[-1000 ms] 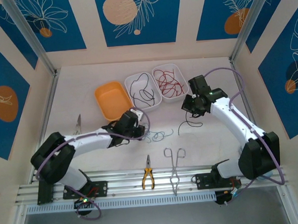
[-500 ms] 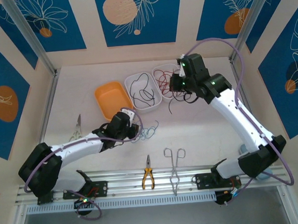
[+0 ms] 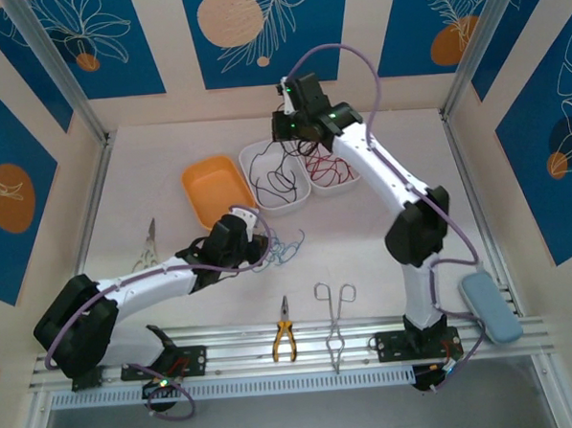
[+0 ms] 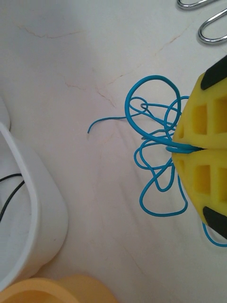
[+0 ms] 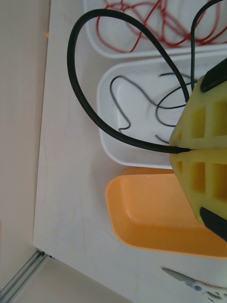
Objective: Untangle the cables
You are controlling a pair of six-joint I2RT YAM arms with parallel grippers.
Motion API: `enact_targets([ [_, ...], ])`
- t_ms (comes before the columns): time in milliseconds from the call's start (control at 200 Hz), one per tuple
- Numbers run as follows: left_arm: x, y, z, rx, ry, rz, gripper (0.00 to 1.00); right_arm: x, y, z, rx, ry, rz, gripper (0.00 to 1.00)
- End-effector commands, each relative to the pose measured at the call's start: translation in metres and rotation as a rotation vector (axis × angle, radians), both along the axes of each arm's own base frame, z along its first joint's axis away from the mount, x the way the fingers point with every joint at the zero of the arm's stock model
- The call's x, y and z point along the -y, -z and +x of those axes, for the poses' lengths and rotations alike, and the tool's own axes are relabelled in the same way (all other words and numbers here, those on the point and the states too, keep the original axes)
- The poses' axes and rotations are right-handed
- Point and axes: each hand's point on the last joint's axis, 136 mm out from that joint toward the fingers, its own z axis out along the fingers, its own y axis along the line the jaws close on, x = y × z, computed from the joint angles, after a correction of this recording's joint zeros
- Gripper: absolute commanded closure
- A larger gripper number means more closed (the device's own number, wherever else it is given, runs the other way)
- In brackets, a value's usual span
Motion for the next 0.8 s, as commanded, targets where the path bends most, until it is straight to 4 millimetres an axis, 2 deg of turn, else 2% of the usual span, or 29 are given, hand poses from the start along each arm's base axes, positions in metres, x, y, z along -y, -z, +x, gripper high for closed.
enact_targets([
  [0,0.004,-0.002,0.002,-0.002,0.004,-0.036,1.00,-0.024,0.017,0.005,-0.035,-0.075,-0.011,1.00],
  [105,0.004,0.000,0.002,-0.005,0.008,-0.029,1.00,-0.032,0.039,0.012,-0.082,-0.083,-0.039,1.00],
  [250,0.004,0.001,0.002,-0.007,0.009,-0.029,1.00,-0.042,0.067,0.011,-0.152,-0.098,-0.038,1.00],
  [650,0.008,0.003,0.003,-0.021,0.006,-0.047,1.00,-0.046,0.143,0.000,-0.346,-0.091,-0.056,1.00],
  [790,0.008,0.005,0.003,-0.025,0.004,-0.042,1.00,-0.047,0.160,-0.006,-0.404,-0.076,-0.044,1.00],
])
